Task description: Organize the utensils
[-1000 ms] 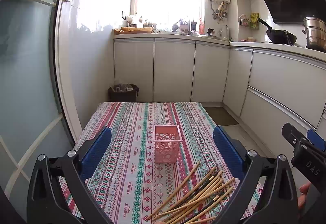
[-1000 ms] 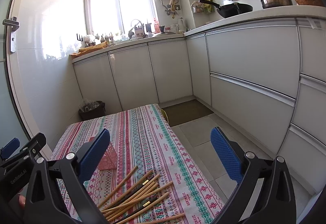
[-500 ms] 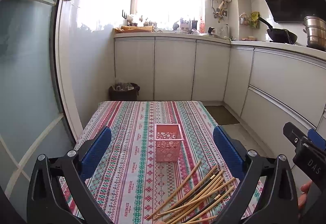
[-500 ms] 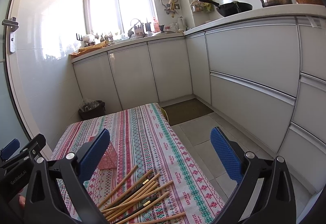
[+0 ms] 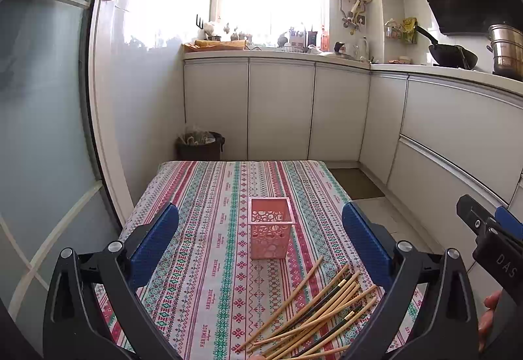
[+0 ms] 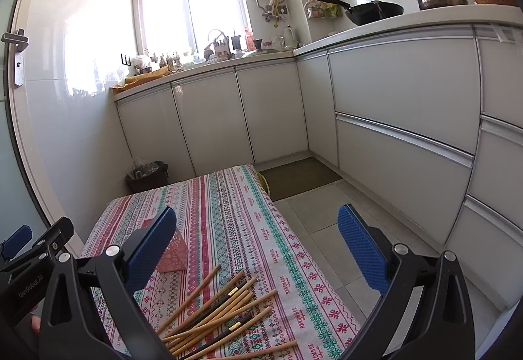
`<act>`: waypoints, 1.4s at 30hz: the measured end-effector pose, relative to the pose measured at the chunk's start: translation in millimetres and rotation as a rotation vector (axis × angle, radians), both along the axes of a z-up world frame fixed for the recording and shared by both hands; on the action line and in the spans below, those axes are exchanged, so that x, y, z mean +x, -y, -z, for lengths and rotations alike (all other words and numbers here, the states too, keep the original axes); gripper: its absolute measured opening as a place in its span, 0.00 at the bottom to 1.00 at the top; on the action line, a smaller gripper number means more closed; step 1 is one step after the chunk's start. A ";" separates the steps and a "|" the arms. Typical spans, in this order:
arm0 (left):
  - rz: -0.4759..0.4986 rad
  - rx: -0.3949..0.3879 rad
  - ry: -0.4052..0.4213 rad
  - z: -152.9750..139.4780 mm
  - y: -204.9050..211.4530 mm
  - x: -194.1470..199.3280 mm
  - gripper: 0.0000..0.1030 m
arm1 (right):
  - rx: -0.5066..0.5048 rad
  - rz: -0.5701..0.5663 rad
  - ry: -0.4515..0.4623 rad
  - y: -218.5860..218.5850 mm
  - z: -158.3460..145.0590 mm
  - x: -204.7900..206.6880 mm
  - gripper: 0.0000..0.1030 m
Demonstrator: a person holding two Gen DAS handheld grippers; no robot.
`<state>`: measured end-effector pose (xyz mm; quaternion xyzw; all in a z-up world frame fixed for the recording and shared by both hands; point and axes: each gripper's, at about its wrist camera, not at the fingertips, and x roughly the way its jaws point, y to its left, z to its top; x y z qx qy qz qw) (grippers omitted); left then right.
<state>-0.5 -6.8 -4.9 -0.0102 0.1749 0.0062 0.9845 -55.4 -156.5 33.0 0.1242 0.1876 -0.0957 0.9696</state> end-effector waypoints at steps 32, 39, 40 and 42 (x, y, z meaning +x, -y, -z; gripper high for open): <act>0.194 0.097 -0.115 13.7 22.3 33.6 0.93 | 0.069 0.108 -0.040 35.9 5.9 3.0 0.94; 0.640 0.152 -0.615 86.9 76.4 81.9 0.93 | 0.305 0.175 -0.108 94.9 24.0 8.3 0.94; 0.666 0.163 -0.689 99.4 83.7 87.8 0.93 | 0.327 0.175 -0.115 100.3 26.1 8.9 0.94; 0.671 0.195 -0.780 118.0 92.9 96.4 0.93 | 0.376 0.168 -0.130 109.6 30.4 11.0 0.94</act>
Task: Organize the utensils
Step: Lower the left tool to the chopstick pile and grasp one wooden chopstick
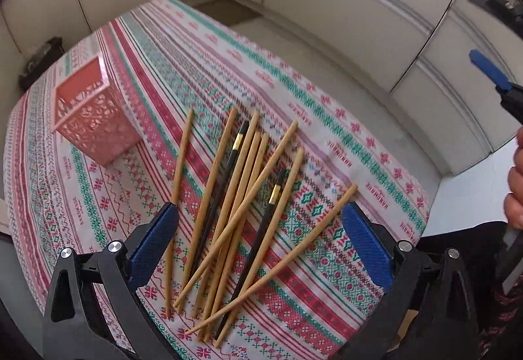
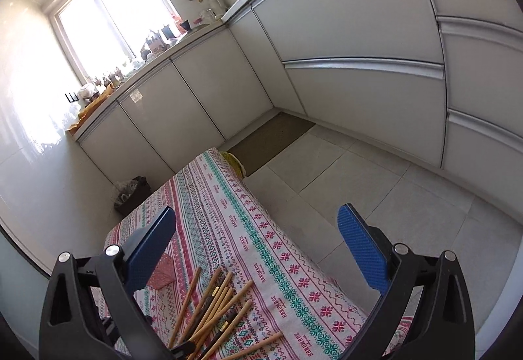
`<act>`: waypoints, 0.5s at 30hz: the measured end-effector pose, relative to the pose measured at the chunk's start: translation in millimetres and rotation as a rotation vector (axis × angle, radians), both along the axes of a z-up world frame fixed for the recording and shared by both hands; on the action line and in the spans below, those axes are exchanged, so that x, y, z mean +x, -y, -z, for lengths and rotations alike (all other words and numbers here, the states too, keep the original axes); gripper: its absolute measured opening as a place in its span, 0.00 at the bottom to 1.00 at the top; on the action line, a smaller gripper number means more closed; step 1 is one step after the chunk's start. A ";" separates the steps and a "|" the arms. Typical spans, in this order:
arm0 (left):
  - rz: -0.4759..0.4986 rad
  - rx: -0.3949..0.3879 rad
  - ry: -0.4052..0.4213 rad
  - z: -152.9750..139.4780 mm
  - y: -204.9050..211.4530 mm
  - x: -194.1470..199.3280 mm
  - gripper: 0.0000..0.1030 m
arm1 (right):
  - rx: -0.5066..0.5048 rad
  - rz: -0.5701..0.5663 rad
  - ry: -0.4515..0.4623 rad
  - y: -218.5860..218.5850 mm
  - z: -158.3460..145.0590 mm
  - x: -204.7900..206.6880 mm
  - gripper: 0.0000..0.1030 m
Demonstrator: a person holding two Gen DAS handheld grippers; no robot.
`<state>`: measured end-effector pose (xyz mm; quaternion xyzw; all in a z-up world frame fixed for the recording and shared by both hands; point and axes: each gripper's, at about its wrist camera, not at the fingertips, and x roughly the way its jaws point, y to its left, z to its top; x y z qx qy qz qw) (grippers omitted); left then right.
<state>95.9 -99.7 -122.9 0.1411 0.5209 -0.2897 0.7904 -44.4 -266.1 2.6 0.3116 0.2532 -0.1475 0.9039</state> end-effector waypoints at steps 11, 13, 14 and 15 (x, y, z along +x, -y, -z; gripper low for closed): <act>-0.138 0.002 -0.251 -7.6 22.9 101.7 0.89 | 0.247 -0.027 -0.068 29.2 29.5 17.1 0.94; -0.179 0.067 -0.251 0.1 25.7 115.6 0.63 | 0.252 -0.024 -0.071 31.2 31.7 18.1 0.94; -0.193 0.103 -0.258 8.0 28.1 126.4 0.55 | 0.255 -0.024 -0.073 32.3 32.6 18.6 0.94; -0.204 0.132 -0.263 15.3 28.3 130.1 0.44 | 0.259 -0.024 -0.075 33.5 33.4 18.7 0.94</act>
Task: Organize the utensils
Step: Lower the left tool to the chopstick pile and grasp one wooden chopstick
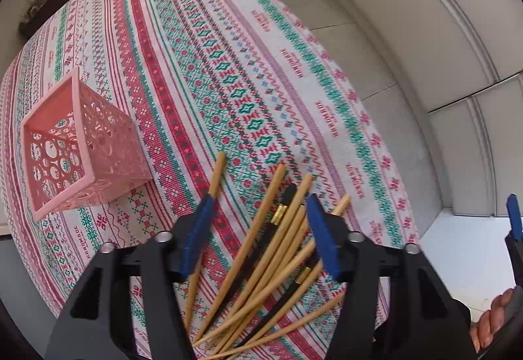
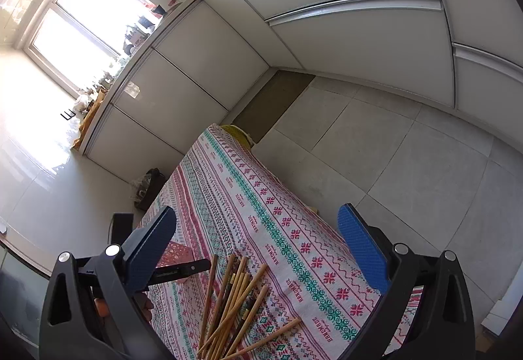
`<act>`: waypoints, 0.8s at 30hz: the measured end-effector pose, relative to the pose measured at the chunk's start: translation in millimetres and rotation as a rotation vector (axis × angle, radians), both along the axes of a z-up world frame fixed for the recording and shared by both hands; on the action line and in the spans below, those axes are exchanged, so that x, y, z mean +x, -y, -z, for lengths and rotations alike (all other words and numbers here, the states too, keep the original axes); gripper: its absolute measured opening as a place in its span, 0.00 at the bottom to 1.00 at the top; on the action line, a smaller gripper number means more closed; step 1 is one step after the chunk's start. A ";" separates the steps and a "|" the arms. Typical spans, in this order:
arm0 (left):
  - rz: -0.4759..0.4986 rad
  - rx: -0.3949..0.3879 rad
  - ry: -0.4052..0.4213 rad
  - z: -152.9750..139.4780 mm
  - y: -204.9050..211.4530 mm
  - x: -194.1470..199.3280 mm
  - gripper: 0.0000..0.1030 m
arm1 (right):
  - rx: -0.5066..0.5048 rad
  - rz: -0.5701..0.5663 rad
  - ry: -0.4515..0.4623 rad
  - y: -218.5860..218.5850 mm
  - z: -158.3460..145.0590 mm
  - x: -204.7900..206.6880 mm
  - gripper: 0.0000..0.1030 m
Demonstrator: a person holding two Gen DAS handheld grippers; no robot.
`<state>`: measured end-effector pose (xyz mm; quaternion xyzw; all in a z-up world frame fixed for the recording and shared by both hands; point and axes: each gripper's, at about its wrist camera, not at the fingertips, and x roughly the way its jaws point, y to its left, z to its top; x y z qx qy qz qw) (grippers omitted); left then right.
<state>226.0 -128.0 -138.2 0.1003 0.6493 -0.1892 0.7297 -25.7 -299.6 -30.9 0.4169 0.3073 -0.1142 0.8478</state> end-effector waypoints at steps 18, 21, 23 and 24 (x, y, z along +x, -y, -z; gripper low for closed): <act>-0.026 0.085 0.068 32.1 -6.5 -0.5 0.09 | 0.064 -0.074 -0.057 2.7 15.0 15.9 0.94; -0.030 0.052 0.149 17.0 -16.2 -28.7 0.06 | 0.120 -0.162 -0.091 -9.5 25.8 29.2 0.94; -0.027 0.016 0.225 -11.3 -27.4 -51.6 0.06 | 0.138 -0.216 -0.131 -23.4 35.2 38.5 0.94; -0.025 -0.002 0.269 -28.3 -35.1 -64.6 0.06 | 0.148 -0.236 -0.146 -29.9 39.6 43.5 0.94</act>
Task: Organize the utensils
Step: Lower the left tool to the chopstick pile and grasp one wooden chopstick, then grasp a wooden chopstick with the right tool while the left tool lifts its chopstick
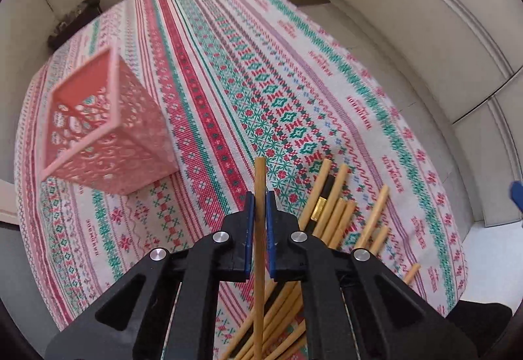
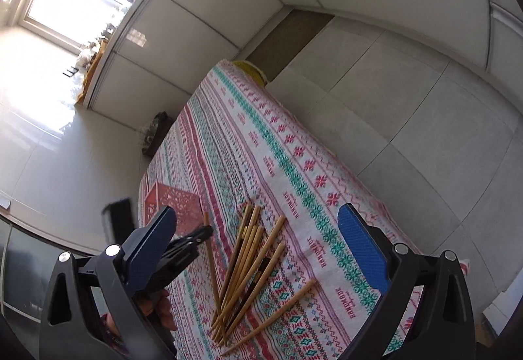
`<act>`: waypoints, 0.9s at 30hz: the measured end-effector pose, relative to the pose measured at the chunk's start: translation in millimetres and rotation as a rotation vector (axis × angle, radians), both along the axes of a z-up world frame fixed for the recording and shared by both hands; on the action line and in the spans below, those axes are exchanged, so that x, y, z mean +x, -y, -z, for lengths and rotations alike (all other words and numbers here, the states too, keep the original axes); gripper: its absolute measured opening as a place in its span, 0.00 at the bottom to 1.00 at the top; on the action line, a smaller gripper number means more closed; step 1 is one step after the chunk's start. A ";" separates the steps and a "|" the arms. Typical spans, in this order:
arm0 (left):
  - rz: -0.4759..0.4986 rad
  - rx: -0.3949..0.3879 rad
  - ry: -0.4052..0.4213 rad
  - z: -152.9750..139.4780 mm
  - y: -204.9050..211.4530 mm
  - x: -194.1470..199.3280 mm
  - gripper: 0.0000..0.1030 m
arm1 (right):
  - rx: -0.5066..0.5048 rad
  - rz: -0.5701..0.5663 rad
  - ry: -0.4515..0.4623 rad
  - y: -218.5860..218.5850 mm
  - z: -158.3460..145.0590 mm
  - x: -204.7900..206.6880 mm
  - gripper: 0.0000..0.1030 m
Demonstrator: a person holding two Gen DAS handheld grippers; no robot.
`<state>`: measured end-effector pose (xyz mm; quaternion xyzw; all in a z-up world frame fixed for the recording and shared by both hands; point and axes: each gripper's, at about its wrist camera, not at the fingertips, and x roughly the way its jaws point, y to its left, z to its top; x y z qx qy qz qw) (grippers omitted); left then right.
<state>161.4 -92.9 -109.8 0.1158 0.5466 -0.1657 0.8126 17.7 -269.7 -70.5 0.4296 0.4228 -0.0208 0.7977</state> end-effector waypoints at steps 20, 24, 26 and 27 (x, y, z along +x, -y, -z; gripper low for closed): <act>0.039 -0.568 0.382 -149.1 -113.2 -155.2 0.06 | -0.020 -0.095 -0.465 -91.8 81.7 7.9 0.31; 0.023 -0.601 0.408 -154.2 -128.9 -159.2 0.06 | -0.122 -0.088 -0.509 -100.7 83.7 15.6 0.23; 0.011 -0.617 0.420 -156.5 -135.2 -160.9 0.06 | -0.152 -0.097 -0.515 -106.9 84.5 19.4 0.23; 0.008 -0.622 0.425 -156.8 -137.5 -161.7 0.06 | -0.169 -0.100 -0.516 -109.2 84.7 20.0 0.22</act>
